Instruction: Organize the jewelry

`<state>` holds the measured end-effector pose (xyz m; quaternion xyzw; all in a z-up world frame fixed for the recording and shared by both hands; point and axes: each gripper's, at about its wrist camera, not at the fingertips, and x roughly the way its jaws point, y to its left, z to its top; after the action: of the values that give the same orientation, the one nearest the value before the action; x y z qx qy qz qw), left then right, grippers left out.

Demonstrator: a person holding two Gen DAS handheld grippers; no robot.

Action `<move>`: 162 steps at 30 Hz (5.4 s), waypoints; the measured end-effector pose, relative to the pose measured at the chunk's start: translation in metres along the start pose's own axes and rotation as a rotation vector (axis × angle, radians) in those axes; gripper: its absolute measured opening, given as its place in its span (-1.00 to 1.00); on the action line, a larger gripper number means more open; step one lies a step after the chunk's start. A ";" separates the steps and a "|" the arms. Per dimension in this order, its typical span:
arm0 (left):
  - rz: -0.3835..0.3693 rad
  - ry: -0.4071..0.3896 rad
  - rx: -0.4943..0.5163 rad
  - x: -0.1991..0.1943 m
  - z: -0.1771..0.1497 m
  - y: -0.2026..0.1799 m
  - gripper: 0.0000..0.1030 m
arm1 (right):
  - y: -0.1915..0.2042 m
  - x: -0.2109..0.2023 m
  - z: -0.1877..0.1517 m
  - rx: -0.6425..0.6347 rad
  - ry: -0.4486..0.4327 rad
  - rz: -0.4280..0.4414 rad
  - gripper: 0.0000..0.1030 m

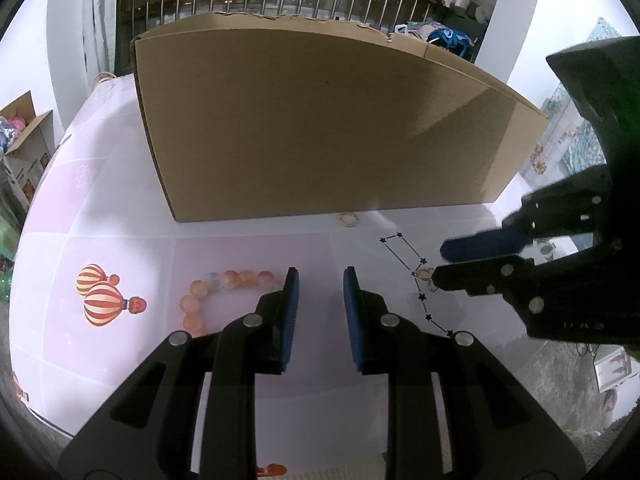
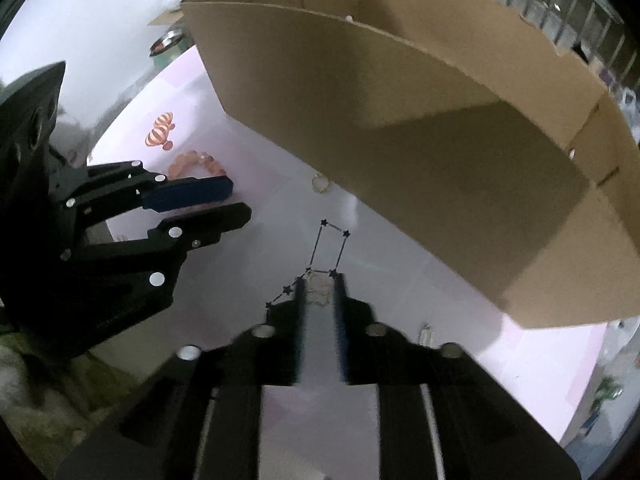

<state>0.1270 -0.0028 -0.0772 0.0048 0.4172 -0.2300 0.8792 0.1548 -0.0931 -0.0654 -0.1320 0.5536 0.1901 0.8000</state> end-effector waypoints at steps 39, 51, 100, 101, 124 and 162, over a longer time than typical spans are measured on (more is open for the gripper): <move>0.002 -0.007 -0.014 -0.001 -0.004 -0.002 -0.53 | 0.031 0.033 0.037 -0.264 0.220 0.088 -0.68; 0.005 -0.005 -0.012 -0.001 -0.005 -0.003 -0.53 | -0.013 0.013 0.037 -0.227 0.203 0.108 -0.68; -0.218 0.099 0.568 0.049 0.021 -0.126 -0.76 | -0.128 -0.067 -0.075 0.279 -0.012 0.056 -0.68; -0.216 0.098 0.565 0.049 0.020 -0.126 -0.76 | -0.128 -0.068 -0.075 0.281 -0.014 0.055 -0.68; -0.220 0.129 0.364 0.050 0.032 -0.128 -0.60 | -0.125 -0.087 -0.086 0.304 -0.066 0.042 -0.68; -0.121 -0.173 0.289 -0.048 0.106 -0.093 -0.93 | -0.121 -0.155 -0.010 0.215 -0.352 0.049 -0.68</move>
<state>0.1404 -0.0878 0.0441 0.0861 0.3019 -0.3396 0.8866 0.1522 -0.2301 0.0761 0.0031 0.4255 0.1694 0.8889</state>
